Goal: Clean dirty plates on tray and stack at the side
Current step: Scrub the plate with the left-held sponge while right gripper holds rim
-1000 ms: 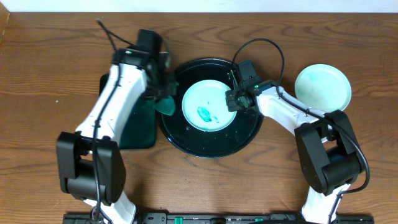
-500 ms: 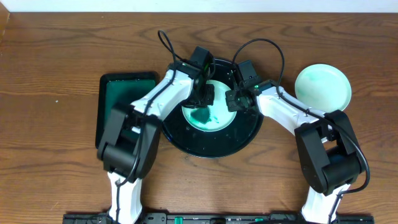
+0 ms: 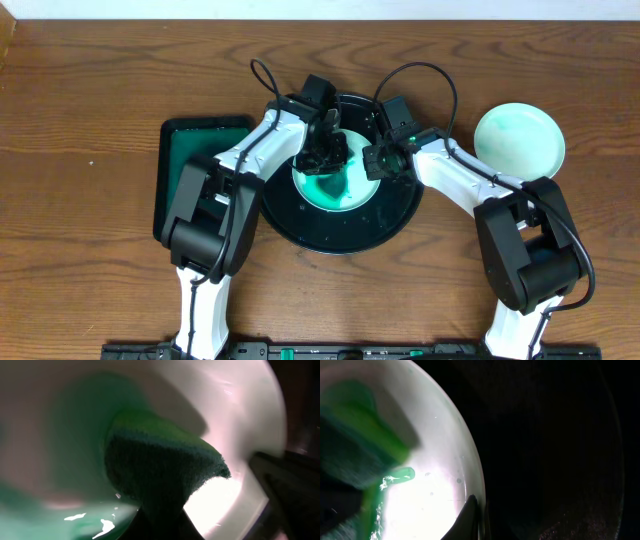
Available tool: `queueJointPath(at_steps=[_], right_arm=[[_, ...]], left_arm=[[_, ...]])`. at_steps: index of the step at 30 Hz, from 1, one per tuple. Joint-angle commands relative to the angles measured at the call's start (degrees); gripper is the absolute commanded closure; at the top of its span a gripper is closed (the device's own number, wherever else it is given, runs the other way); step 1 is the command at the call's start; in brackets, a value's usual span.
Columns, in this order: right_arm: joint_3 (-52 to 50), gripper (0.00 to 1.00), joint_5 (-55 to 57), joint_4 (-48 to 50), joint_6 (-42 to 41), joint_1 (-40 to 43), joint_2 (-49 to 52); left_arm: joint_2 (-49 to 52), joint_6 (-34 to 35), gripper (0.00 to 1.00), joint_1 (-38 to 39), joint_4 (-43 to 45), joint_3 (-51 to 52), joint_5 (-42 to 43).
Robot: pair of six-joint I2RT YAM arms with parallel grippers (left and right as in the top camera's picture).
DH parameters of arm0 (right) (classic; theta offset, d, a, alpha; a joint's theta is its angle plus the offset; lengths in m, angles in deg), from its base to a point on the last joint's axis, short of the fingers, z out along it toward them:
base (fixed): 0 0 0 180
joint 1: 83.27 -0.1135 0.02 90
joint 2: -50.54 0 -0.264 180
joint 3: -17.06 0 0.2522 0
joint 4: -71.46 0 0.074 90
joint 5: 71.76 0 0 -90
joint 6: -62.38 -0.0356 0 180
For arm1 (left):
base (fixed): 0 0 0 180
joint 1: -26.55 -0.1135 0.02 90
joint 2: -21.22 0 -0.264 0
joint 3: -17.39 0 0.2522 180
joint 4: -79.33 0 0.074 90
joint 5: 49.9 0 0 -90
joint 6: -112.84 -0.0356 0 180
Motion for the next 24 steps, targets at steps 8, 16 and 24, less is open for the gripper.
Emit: queueJointPath(at_steps=[8, 16, 24], right_arm=[[-1.88, 0.99, -4.44, -1.92, -0.76, -1.92, 2.36], [-1.88, 0.99, -4.44, -2.32, -0.96, -1.95, 2.36], [-1.88, 0.99, -4.42, -2.14, -0.94, -1.92, 2.36]], left_arm=[[3.58, 0.74, 0.93, 3.37, 3.58, 0.76, 18.62], [3.58, -0.04, 0.93, 0.74, -3.56, 0.76, -8.81], [3.58, -1.40, 0.93, -1.92, -11.26, 0.76, -40.92]])
